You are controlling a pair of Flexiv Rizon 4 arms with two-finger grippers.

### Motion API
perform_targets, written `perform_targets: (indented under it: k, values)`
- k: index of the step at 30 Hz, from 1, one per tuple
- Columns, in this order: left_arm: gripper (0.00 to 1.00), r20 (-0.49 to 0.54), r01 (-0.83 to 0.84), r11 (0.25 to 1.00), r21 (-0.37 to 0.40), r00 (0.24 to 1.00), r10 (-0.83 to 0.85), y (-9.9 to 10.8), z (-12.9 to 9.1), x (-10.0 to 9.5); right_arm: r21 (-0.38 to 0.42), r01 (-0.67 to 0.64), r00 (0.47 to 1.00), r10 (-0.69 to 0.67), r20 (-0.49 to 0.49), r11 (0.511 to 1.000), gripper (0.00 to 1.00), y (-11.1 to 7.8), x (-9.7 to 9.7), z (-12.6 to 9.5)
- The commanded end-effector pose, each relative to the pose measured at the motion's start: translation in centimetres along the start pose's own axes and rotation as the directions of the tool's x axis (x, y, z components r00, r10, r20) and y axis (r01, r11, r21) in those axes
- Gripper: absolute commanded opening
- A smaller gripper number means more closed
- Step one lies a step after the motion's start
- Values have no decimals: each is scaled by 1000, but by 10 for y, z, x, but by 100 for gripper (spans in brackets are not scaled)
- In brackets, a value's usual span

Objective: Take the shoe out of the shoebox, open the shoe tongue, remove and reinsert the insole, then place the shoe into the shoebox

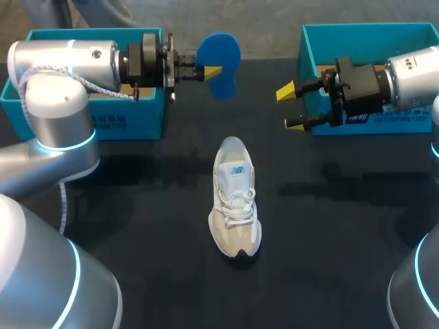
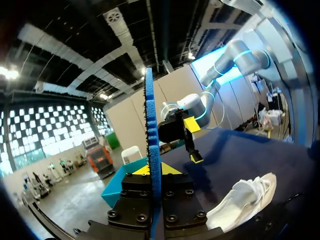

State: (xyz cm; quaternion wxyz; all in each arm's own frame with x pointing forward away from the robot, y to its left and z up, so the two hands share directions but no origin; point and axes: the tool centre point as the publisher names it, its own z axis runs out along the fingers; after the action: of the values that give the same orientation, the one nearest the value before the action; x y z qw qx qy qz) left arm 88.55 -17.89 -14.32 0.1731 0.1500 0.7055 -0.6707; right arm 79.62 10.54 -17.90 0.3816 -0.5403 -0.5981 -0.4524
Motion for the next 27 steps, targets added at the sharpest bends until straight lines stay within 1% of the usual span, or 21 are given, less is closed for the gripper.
perform_targets:
  k: [1, 17, 18, 20, 21, 23, 25, 26, 27]
  values:
    - [0, 68, -633, 772, -59, 769, 636, 0, 0, 4, -1, 0, 1000, 0, 0, 1000, 100, 0, 0, 1]
    - [0, 71, -642, 765, -55, 762, 644, 0, 0, 4, -1, 0, 1000, 0, 0, 1000, 100, 0, 0, 1]
    - [0, 60, -689, 722, -60, 720, 691, 0, 0, 5, -1, 0, 1000, 0, 0, 1000, 100, 0, 0, 1]
    - [0, 52, -728, 683, -59, 681, 731, 1, 0, 5, -1, 0, 1000, 0, 0, 1000, 100, 0, 0, 1]
    - [0, 41, -760, 646, -70, 645, 763, 1, 0, 5, -1, 0, 1000, 0, 0, 1000, 100, 0, 0, 1]
    - [0, 18, -805, 590, -62, 590, 807, 3, 0, 6, -1, 0, 1000, 0, 0, 1000, 100, 0, 0, 1]
    - [0, 19, -809, 584, -67, 585, 811, 3, 0, 6, -1, 0, 1000, 0, 0, 1000, 100, 0, 0, 1]
    - [0, -5, -830, 554, -67, 555, 832, 5, 1, 6, -1, 0, 1000, 0, 0, 1000, 100, 0, 0, 1]
    - [0, -10, -839, 539, -69, 541, 841, 5, 1, 7, -1, 0, 1000, 0, 0, 1000, 100, 0, 0, 1]
